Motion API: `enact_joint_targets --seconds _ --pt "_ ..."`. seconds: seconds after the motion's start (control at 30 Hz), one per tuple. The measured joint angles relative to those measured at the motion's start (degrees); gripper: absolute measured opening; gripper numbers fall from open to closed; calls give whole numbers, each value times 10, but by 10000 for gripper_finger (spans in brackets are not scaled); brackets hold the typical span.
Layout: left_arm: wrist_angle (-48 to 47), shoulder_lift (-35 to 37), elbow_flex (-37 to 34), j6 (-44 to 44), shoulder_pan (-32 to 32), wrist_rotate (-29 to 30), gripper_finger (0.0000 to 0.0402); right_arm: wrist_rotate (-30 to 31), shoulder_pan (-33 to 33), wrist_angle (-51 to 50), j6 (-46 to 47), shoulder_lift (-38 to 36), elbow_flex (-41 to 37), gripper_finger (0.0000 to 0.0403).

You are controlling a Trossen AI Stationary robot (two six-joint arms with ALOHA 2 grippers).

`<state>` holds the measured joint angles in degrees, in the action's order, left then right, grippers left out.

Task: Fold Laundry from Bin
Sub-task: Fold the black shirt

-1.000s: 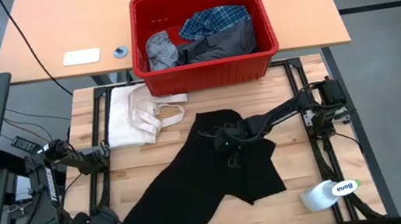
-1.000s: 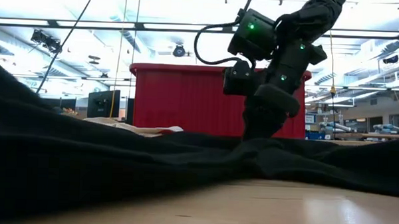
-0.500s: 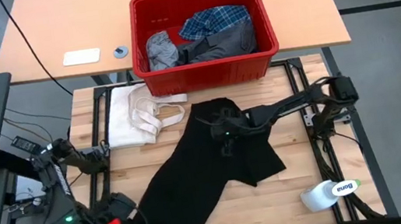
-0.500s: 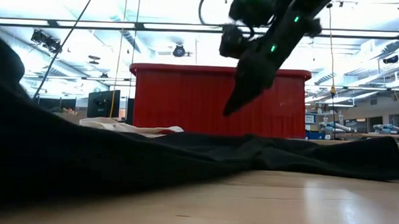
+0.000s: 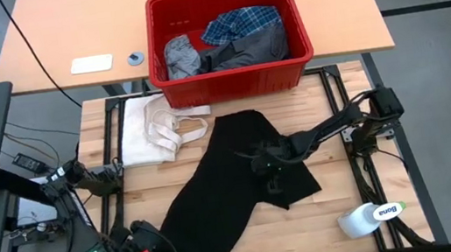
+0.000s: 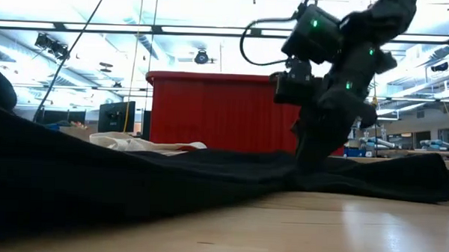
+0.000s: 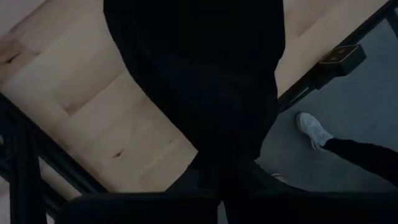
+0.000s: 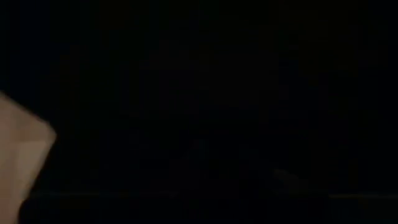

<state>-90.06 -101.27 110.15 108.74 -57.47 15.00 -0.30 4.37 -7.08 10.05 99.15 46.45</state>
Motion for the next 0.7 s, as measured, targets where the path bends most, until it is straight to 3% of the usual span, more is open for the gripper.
enact_joint_targets --seconds 0.13,0.27,0.33,0.5,0.7 --pt "1 0 0 5 0 4 7 34 -35 41 -43 8 -8 78" --pt "1 0 0 3 18 83 7 83 -89 62 -75 12 3 77" --pt "1 0 0 -12 38 92 7 93 -120 49 -60 10 21 74" --pt "1 0 0 -64 69 59 7 16 -157 -39 -52 -19 62 64" --pt "0 0 0 -107 73 59 7 -21 -97 -60 -42 -100 69 49"
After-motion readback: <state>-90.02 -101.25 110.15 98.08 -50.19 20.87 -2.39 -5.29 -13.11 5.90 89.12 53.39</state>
